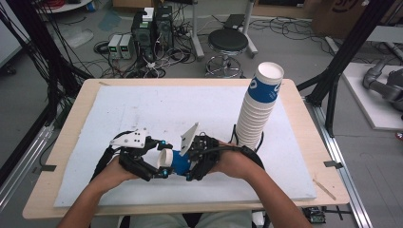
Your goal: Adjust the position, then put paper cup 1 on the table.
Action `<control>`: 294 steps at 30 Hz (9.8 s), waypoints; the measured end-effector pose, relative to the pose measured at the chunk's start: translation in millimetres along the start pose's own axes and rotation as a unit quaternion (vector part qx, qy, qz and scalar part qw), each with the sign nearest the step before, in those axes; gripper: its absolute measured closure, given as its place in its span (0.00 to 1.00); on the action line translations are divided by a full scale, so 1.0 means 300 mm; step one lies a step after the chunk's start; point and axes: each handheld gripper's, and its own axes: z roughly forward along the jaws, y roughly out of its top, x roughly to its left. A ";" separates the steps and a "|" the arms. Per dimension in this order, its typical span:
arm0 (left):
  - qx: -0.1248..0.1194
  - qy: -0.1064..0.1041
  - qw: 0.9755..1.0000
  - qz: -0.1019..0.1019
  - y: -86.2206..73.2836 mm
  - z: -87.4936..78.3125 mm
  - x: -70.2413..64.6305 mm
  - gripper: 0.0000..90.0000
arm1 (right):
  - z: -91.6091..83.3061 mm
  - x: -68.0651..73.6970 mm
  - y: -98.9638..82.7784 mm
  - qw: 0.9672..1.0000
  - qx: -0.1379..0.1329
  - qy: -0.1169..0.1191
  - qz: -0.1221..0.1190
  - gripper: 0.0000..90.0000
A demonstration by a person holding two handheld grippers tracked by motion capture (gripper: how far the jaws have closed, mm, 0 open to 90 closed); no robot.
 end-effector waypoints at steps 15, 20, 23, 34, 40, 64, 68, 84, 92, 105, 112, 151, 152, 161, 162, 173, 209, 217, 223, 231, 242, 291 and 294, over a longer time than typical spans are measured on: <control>0.010 -0.004 1.000 0.022 -0.003 0.008 -0.005 0.34 | -0.005 0.004 0.016 0.999 0.033 0.001 -0.019 0.34; 0.000 -0.004 1.000 0.024 -0.001 0.000 -0.006 0.34 | -0.021 -0.009 0.000 1.000 -0.008 0.007 -0.006 0.24; -0.013 -0.008 1.000 0.023 -0.004 -0.006 -0.005 0.34 | -0.048 -0.014 -0.024 0.998 -0.059 0.007 0.002 0.23; -0.052 -0.012 0.998 0.024 -0.021 -0.025 0.017 0.33 | -0.111 -0.017 -0.148 0.973 -0.220 0.000 0.065 0.23; -0.066 -0.011 0.997 0.023 -0.029 -0.032 0.023 0.33 | -0.114 -0.004 -0.211 0.955 -0.283 -0.016 0.092 0.22; -0.133 -0.026 0.991 0.019 -0.044 -0.045 0.028 0.34 | -0.040 0.041 -0.341 0.907 -0.393 -0.007 0.149 0.21; -0.137 -0.030 0.990 0.022 -0.042 -0.041 0.024 0.34 | -0.028 0.041 -0.336 0.907 -0.393 0.000 0.149 0.21; -0.167 -0.058 0.984 0.021 -0.040 -0.023 0.015 0.34 | 0.014 0.041 -0.324 0.900 -0.407 0.037 0.154 0.21; -0.166 -0.067 0.984 0.024 -0.041 -0.008 0.009 0.34 | 0.035 0.047 -0.310 0.899 -0.406 0.060 0.152 0.21; -0.165 -0.065 0.984 0.024 -0.050 -0.007 0.013 0.35 | 0.020 0.041 -0.319 0.894 -0.419 0.057 0.148 0.32; -0.135 -0.055 0.989 -0.005 -0.050 -0.006 0.008 0.16 | 0.001 0.038 -0.318 0.903 -0.404 0.049 0.139 0.35; 0.002 -0.012 0.999 0.039 0.063 -0.076 0.006 0.13 | -0.187 -0.027 -0.025 0.995 -0.102 0.000 0.024 0.35; 0.007 -0.013 0.999 0.039 0.064 -0.069 0.007 0.13 | -0.186 -0.028 -0.018 0.995 -0.094 -0.002 0.019 0.35; 0.056 -0.022 0.997 0.047 0.073 -0.008 0.010 0.15 | -0.160 -0.023 0.044 1.000 -0.029 0.004 -0.001 0.35; 0.056 -0.022 0.997 0.047 0.073 -0.008 0.010 0.15 | -0.160 -0.023 0.049 1.000 -0.024 0.004 -0.003 0.35; 0.101 -0.038 0.993 0.049 0.076 0.049 0.017 0.20 | -0.133 -0.013 0.102 0.999 0.037 0.010 -0.022 0.35; -0.060 -0.023 0.997 0.031 -0.042 0.037 0.039 0.33 | -0.247 -0.031 0.015 0.991 -0.124 -0.010 0.046 0.24; -0.097 -0.014 0.995 0.023 -0.059 0.004 0.050 0.32 | -0.258 -0.015 -0.113 0.971 -0.216 -0.040 0.094 0.25; -0.125 0.018 0.992 0.025 -0.070 -0.025 0.060 0.32 | -0.242 0.019 -0.211 0.954 -0.265 -0.070 0.119 0.25; -0.139 0.056 0.988 0.028 -0.080 -0.052 0.062 0.31 | -0.200 0.074 -0.368 0.931 -0.311 -0.115 0.152 0.25; -0.162 0.105 0.980 0.037 -0.108 -0.101 0.058 0.31 | -0.186 0.115 -0.505 0.903 -0.349 -0.174 0.179 0.24; -0.147 0.259 0.954 -0.023 -0.265 -0.272 0.223 0.30 | -0.133 0.143 -0.531 0.904 -0.346 -0.169 0.186 0.24; -0.139 0.276 0.951 -0.032 -0.284 -0.286 0.241 0.30 | -0.131 0.141 -0.530 0.904 -0.347 -0.168 0.187 0.24</control>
